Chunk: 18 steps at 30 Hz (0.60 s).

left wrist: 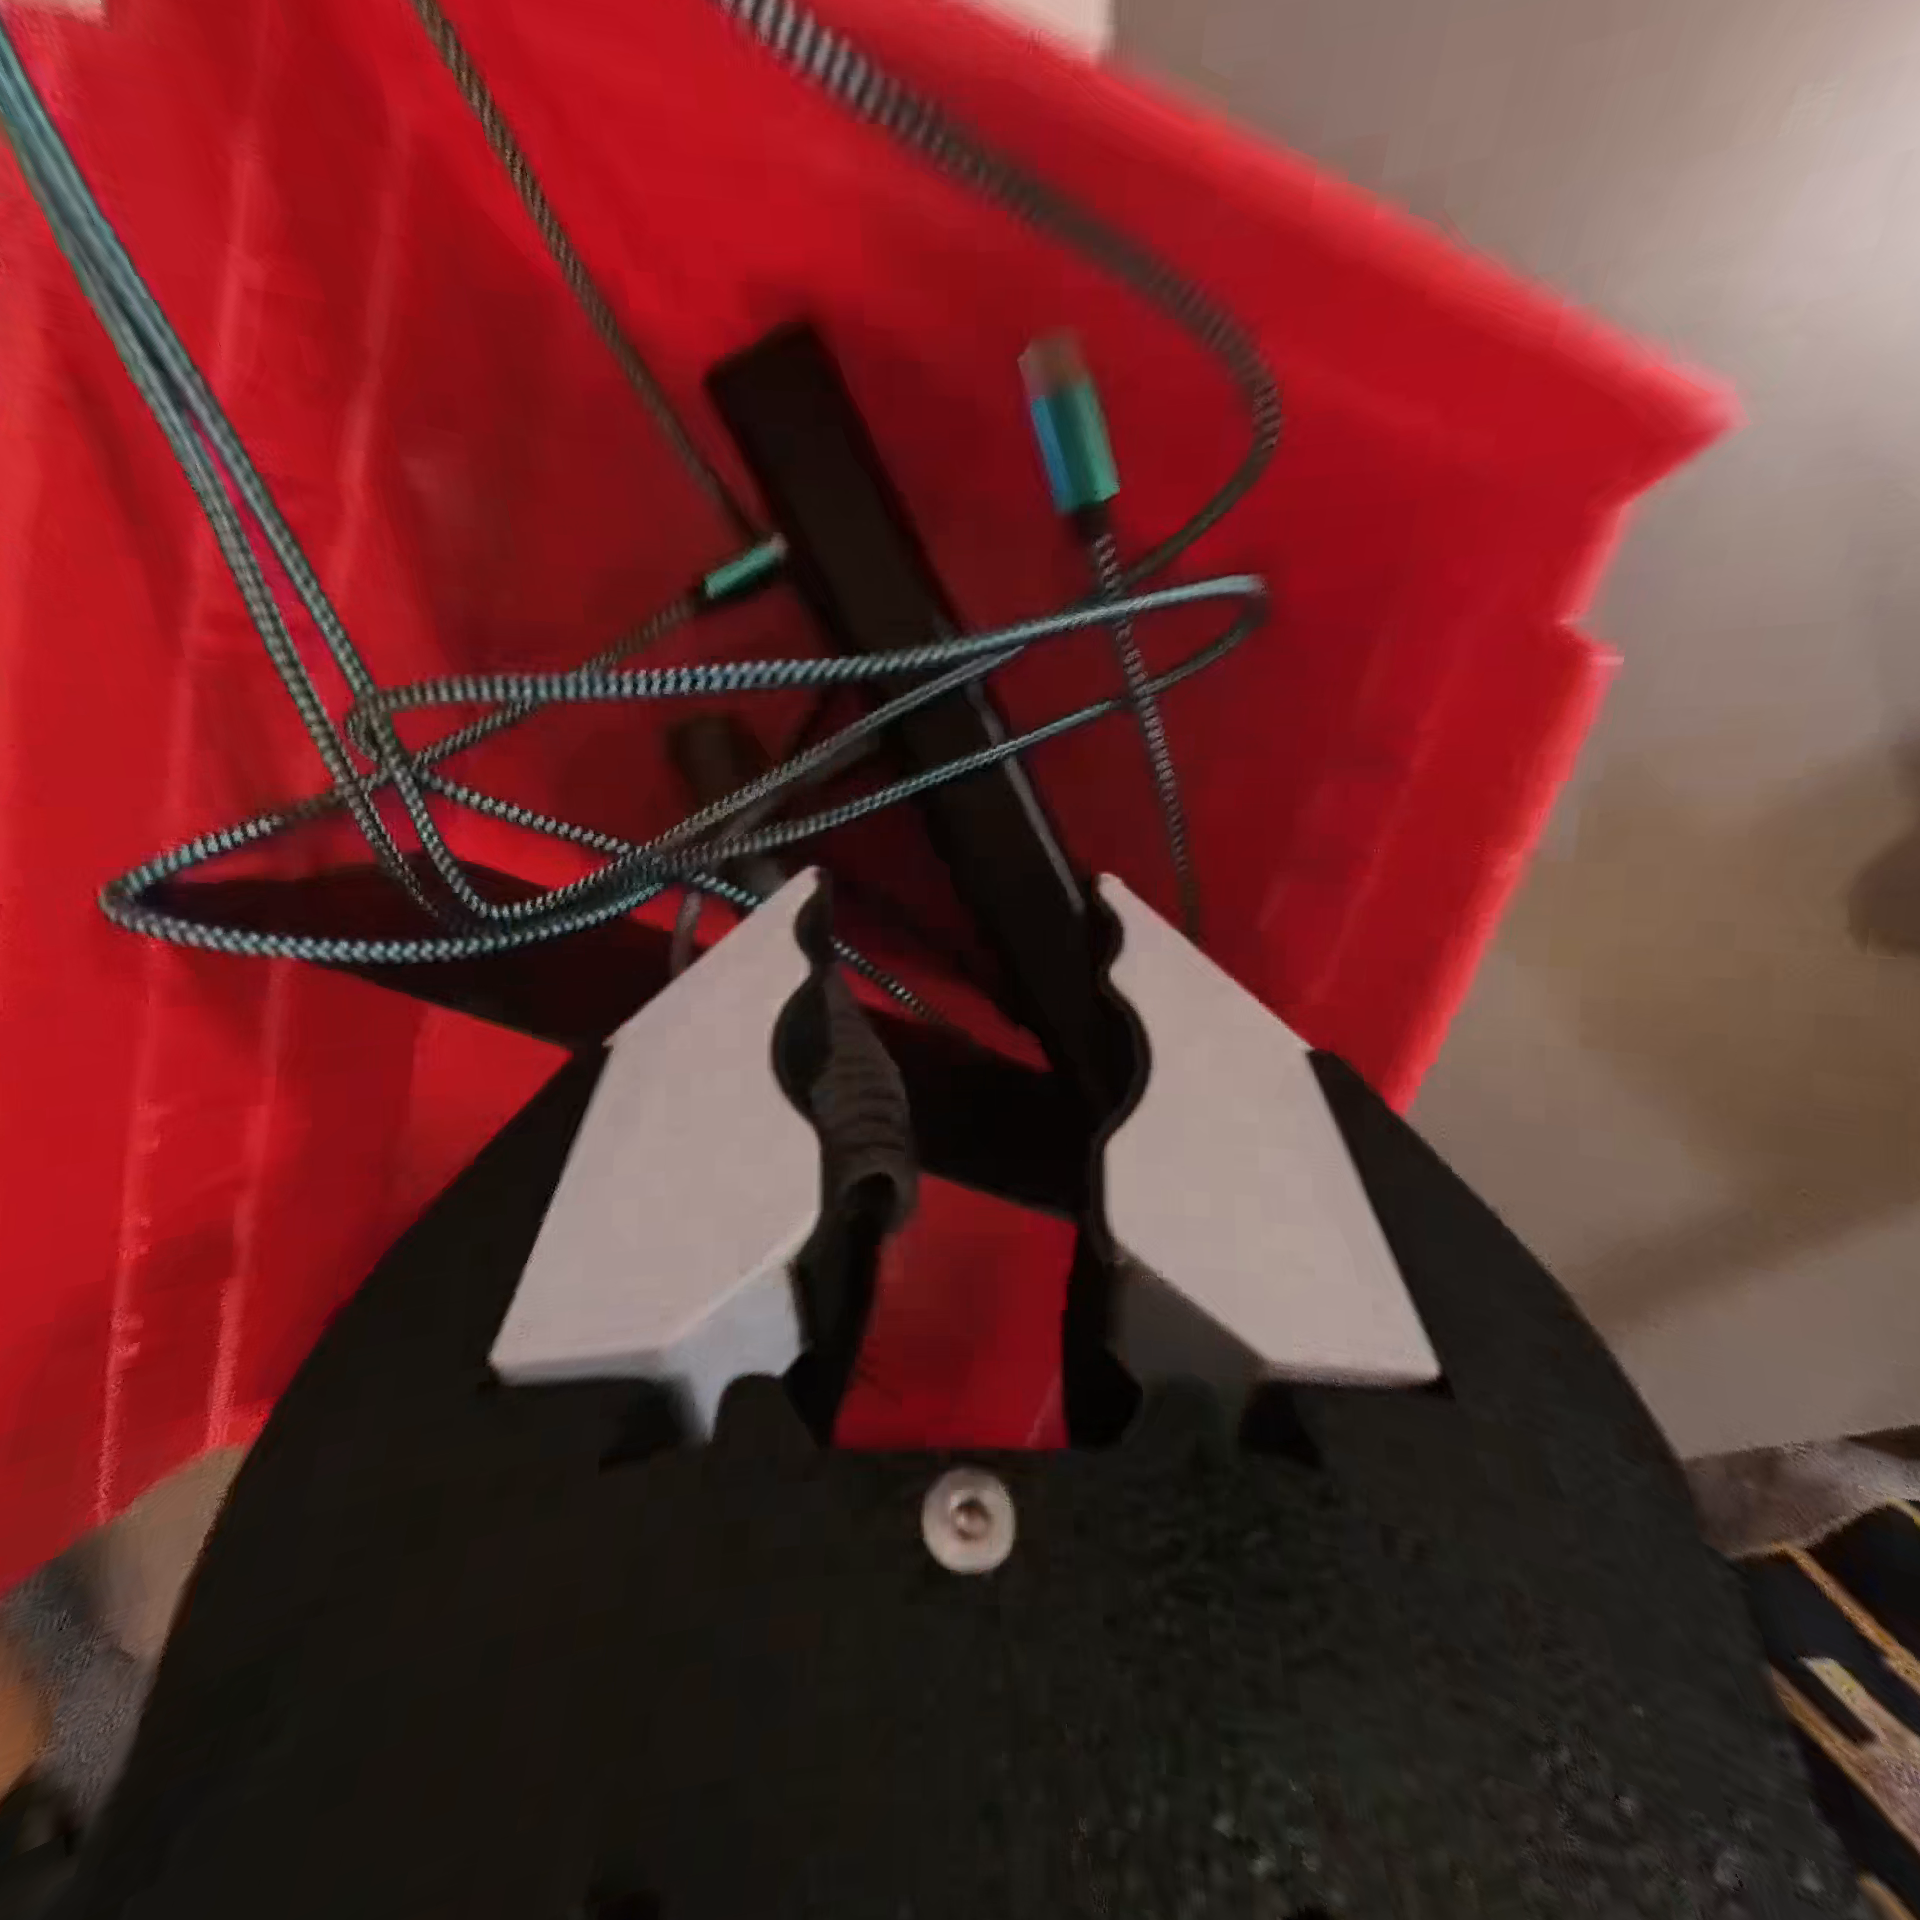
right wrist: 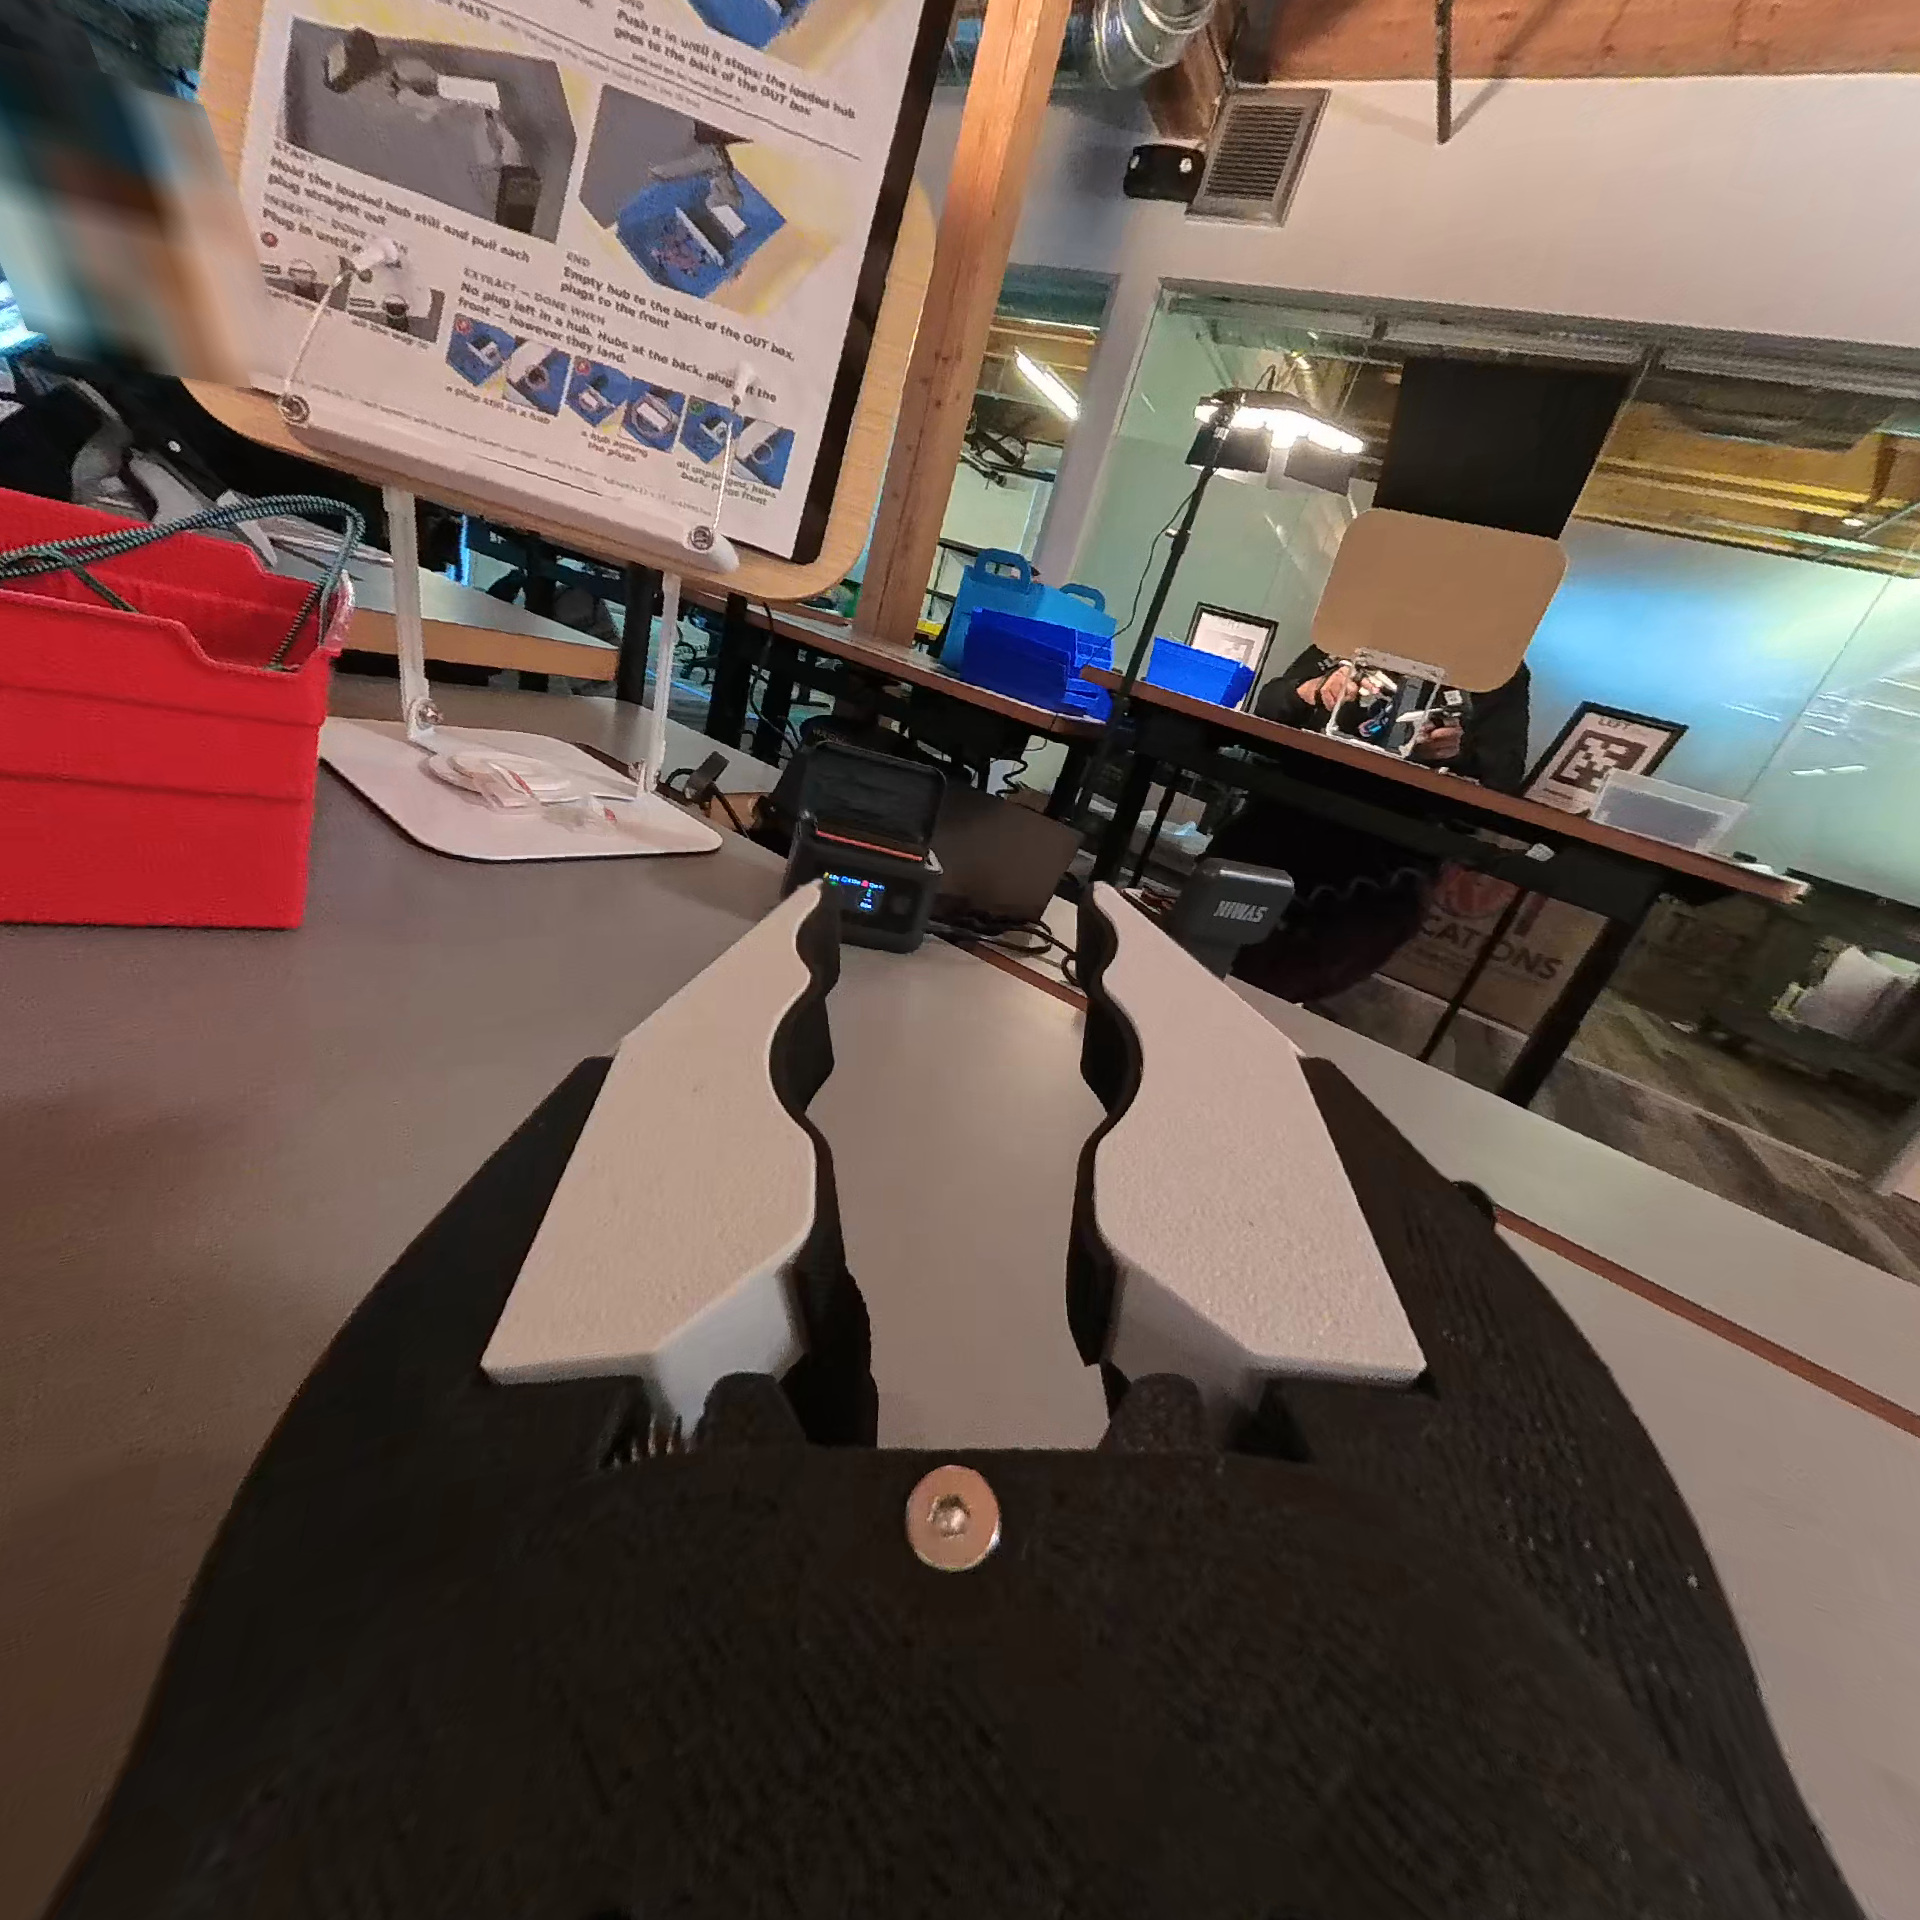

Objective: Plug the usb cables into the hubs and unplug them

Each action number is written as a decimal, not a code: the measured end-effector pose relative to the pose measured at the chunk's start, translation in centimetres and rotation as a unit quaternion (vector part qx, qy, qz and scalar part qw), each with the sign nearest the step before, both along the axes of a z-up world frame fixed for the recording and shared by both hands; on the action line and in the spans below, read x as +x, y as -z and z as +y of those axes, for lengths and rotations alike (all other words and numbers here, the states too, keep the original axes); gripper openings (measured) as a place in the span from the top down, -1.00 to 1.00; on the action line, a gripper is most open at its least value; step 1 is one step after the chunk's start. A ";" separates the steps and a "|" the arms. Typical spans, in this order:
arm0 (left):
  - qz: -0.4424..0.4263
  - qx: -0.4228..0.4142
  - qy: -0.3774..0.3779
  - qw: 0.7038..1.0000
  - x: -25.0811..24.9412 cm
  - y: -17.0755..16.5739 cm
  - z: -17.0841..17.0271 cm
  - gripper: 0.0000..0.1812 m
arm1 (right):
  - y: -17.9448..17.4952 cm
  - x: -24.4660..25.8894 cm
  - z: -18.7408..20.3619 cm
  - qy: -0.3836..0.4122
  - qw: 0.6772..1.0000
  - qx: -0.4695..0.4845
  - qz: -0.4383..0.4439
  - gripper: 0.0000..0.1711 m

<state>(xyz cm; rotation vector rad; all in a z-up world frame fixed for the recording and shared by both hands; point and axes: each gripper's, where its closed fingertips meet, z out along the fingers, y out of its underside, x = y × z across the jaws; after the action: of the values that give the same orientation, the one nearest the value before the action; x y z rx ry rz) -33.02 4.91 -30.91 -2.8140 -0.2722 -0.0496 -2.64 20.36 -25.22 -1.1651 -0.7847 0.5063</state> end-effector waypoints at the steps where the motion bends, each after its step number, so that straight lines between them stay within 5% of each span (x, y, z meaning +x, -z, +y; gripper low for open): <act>1: 0.002 -0.019 -0.007 1.000 -0.1 0.6 -0.1 0.38 | 0.0 0.1 0.1 0.000 1.000 -0.003 0.002 0.48; 8: 0.028 -0.125 -0.012 0.992 0.2 3.5 -0.2 0.37 | 0.0 0.2 0.1 -0.004 1.000 -0.013 0.009 0.49; 13: -0.021 -0.178 -0.016 0.984 1.8 5.7 -0.6 0.54 | -0.1 0.4 0.1 -0.001 1.000 -0.014 0.013 0.49; 18: 0.047 -0.150 0.011 0.987 -0.3 5.8 -0.9 0.68 | 0.1 0.5 0.2 -0.005 0.999 -0.027 0.019 0.50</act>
<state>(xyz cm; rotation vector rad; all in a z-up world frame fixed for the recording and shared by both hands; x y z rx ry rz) -33.31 4.04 -36.69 -3.1070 -0.2454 0.1307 -2.09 20.59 -25.28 -1.1988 -0.7482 0.5593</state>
